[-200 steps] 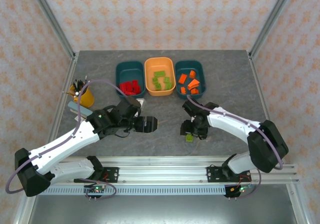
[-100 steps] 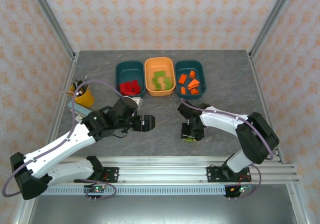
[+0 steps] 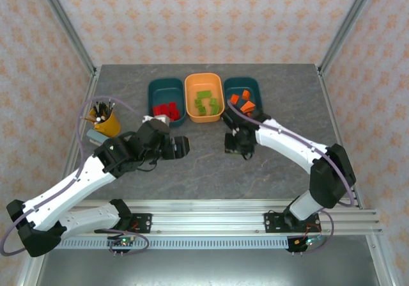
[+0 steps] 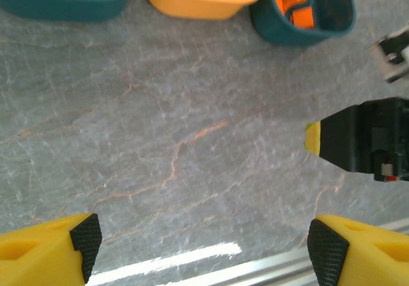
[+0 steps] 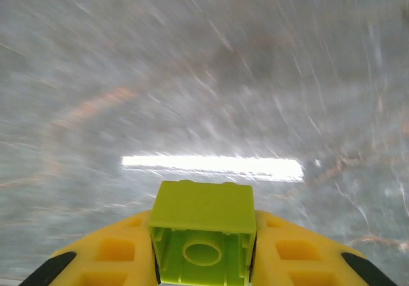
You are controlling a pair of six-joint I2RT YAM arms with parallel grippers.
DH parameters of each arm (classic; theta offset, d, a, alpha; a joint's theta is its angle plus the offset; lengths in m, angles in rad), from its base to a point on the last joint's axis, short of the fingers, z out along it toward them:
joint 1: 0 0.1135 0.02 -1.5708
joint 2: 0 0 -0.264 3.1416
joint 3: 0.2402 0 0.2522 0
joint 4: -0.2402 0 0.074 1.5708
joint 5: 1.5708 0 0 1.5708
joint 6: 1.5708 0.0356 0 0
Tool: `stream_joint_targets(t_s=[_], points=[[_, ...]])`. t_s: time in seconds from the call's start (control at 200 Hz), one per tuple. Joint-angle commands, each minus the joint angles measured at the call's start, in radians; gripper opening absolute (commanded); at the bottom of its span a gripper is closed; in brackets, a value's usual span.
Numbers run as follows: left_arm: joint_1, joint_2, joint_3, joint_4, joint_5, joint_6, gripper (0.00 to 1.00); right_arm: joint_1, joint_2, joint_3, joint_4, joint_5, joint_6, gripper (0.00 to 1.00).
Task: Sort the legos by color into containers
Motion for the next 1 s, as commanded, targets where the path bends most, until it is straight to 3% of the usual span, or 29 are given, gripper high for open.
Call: stream_joint_targets(t_s=[0.0, 0.21, 0.5, 0.996], points=[[0.090, 0.059, 0.082, -0.030, 0.003, -0.041, 0.87, -0.009, 0.109, 0.203, -0.074, 0.067, -0.061, 0.29], [0.267, 0.187, 0.185, 0.057, 0.089, -0.023, 0.87, -0.064, 0.443, 0.626, -0.094, 0.050, -0.120, 0.29], [0.385, 0.375, 0.309, 0.142, 0.145, 0.021, 0.87, -0.132, 0.878, 1.200, -0.189, 0.053, -0.189, 0.28], [0.392, 0.373, 0.224, 0.172, 0.156, 0.026, 0.87, -0.153, 1.048, 1.311, -0.043, 0.012, -0.231, 0.30]])
